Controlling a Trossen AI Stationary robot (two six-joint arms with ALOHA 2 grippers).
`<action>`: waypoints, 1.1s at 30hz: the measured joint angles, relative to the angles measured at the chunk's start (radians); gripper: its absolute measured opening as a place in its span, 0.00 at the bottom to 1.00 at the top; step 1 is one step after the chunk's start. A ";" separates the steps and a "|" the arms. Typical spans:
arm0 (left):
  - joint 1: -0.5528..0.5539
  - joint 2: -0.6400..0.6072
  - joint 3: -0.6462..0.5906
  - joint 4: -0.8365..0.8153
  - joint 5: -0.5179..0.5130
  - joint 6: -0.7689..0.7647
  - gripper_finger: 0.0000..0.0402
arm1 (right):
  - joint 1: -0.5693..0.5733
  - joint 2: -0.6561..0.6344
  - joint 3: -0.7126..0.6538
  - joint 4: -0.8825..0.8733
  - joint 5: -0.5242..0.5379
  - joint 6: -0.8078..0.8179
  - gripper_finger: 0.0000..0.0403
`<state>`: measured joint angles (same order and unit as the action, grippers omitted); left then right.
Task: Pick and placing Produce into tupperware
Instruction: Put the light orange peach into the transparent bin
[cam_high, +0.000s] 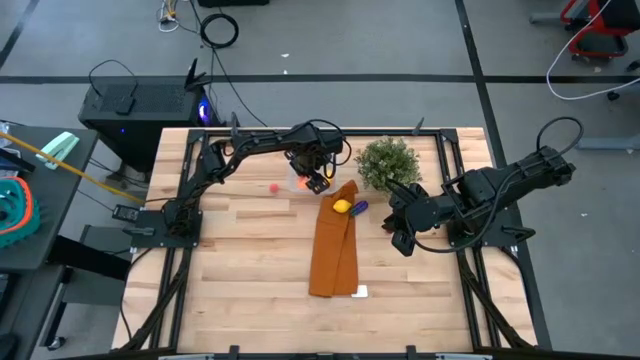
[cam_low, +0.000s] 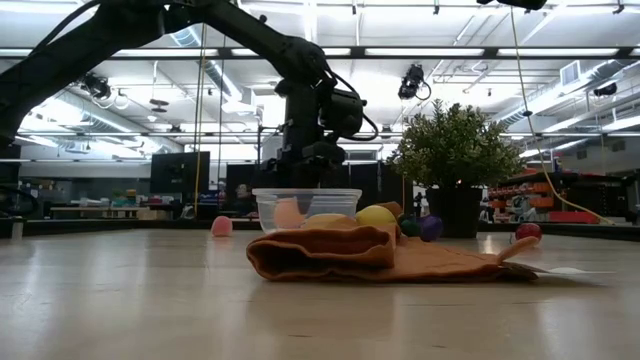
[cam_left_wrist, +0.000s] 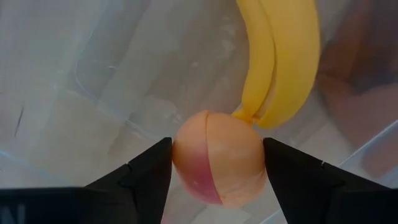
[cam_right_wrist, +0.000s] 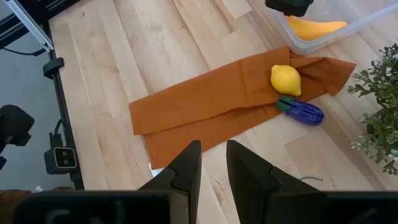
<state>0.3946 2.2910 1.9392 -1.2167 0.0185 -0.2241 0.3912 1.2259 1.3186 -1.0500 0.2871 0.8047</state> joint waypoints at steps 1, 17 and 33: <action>0.000 0.000 0.000 0.000 0.000 -0.002 0.64 | 0.000 0.000 0.000 0.000 0.000 0.000 0.21; -0.011 0.001 0.000 0.001 -0.008 -0.001 0.69 | 0.000 0.000 0.000 0.000 0.000 0.000 0.21; -0.018 0.001 0.000 -0.006 -0.018 0.000 0.73 | 0.000 0.000 0.000 0.000 0.000 0.000 0.21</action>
<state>0.3770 2.2921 1.9392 -1.2232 0.0001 -0.2245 0.3912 1.2259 1.3186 -1.0500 0.2869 0.8051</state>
